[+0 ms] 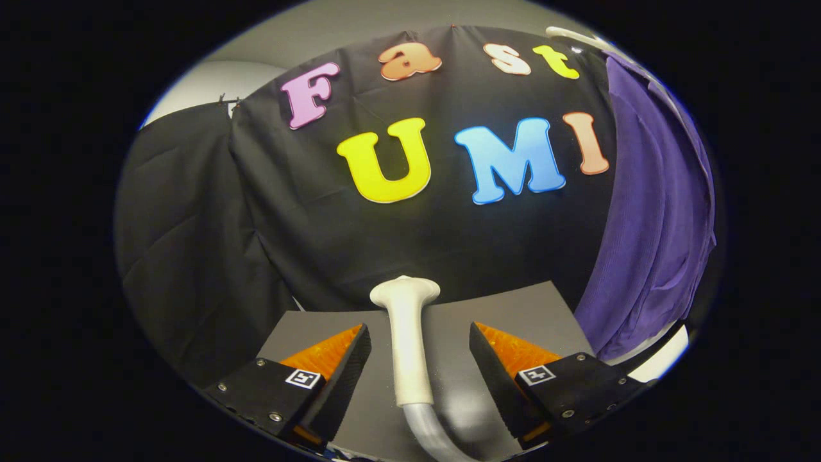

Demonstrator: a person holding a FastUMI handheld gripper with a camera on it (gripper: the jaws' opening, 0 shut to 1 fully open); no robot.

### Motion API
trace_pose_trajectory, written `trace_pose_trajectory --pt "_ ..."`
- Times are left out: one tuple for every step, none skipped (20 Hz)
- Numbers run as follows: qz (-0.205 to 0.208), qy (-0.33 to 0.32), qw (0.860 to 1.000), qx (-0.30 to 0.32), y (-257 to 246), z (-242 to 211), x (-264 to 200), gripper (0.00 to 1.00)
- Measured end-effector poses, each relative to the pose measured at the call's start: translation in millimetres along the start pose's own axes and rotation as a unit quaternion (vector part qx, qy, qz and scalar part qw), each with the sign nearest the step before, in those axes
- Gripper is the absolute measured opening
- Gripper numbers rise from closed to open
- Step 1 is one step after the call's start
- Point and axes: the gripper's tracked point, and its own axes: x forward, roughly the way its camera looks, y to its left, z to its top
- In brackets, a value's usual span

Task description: Iron the clothes twice with a garment steamer, once on the left side and once on the right side.

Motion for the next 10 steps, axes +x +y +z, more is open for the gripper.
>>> trace_pose_trajectory --pt "0.0 0.019 1.0 0.008 2.6 -4.9 9.3 0.96" --pt "0.0 0.032 0.999 0.019 6.1 -6.9 21.8 0.95" --pt "0.001 0.04 0.999 0.029 7.8 -8.1 28.7 0.95" --pt "-0.004 0.048 0.998 0.037 5.2 -8.3 34.0 0.95" --pt "-0.012 0.053 0.997 0.046 2.7 -8.0 37.1 0.95" --pt "-0.021 0.061 0.997 0.052 -2.9 -10.8 44.3 0.95" --pt "-0.028 0.074 0.995 0.057 -5.5 -14.3 49.4 0.95" --pt "-0.031 0.086 0.994 0.058 -4.8 -21.7 55.3 0.93" --pt "-0.033 0.101 0.993 0.058 -3.4 -27.5 60.4 0.93" --pt "-0.036 0.115 0.991 0.055 -2.9 -33.7 66.0 0.92"
